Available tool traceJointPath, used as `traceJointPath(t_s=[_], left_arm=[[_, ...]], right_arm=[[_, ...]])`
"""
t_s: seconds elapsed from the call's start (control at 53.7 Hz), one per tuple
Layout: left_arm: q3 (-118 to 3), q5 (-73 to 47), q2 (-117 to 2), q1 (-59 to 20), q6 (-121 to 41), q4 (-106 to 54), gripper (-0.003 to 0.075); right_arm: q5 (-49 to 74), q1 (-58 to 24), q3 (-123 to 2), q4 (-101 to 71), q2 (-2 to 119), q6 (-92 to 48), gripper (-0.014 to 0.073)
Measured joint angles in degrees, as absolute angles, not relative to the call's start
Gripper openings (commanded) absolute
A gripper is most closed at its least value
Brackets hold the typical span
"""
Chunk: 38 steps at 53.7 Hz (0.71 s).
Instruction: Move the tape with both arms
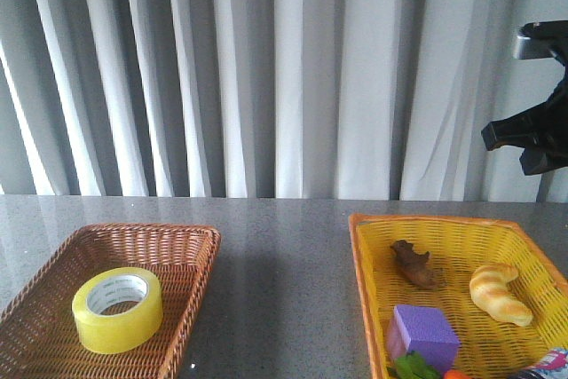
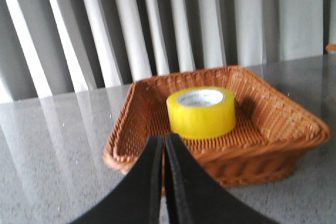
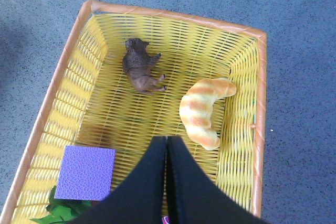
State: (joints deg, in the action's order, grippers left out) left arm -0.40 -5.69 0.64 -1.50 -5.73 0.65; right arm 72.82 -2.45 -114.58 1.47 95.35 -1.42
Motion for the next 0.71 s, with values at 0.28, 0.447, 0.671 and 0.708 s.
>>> traceJointPath(t_s=[0.28,0.447,0.671,0.708], left_arm=[[1.50,-7.29,0.64,-0.66,-6.27,0.52,-0.0006],[1.50,-7.51,0.64,-0.66,-8.06,-3.53,-0.0006],[1.50,-5.68,0.64,-0.66,-8.24,-4.77,-0.0006],[1.50,-5.30,0.64,-0.66,-7.95,-4.91,-0.0006]], right_arm=[[72.82,-2.45,-114.58,1.47,95.31,-1.42,-0.0008],[72.82,-2.45,-114.58,1.47,95.18,-1.42,-0.0008],[72.82,-2.45,-114.58,1.47,95.18,-1.42,-0.0008],[72.82,-2.45,-114.58,1.47,95.18,-1.42,-0.0008]])
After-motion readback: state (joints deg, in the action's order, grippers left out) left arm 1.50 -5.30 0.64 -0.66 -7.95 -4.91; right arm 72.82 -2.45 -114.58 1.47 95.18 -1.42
